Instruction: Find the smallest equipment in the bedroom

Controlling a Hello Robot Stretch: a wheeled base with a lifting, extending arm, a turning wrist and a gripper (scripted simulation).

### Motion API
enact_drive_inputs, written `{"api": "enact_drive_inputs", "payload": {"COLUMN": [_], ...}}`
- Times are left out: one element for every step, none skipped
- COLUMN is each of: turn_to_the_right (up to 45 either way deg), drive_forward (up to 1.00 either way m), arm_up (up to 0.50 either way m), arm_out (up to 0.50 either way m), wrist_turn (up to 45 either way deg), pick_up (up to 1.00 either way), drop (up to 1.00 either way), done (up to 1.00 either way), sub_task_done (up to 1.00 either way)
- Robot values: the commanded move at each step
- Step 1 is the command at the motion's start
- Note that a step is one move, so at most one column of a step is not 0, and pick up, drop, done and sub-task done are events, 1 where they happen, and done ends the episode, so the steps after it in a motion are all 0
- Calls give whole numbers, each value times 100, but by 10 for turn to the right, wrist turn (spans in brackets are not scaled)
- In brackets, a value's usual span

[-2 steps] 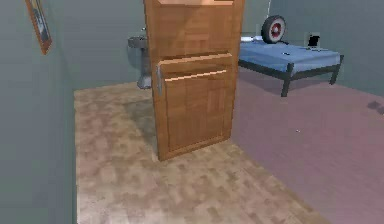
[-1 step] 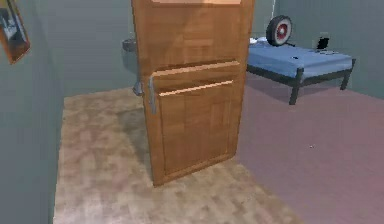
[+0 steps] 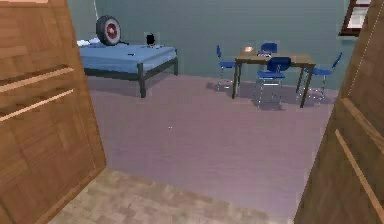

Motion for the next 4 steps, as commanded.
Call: {"api": "enact_drive_inputs", "payload": {"turn_to_the_right": [0,30,0,0], "drive_forward": [100,0,100,80], "arm_up": [0,0,0,0], "arm_out": [0,0,0,0], "wrist_turn": [0,0,0,0], "pick_up": [0,0,0,0], "drop": [0,0,0,0], "done": [0,0,0,0], "sub_task_done": [0,0,0,0]}}
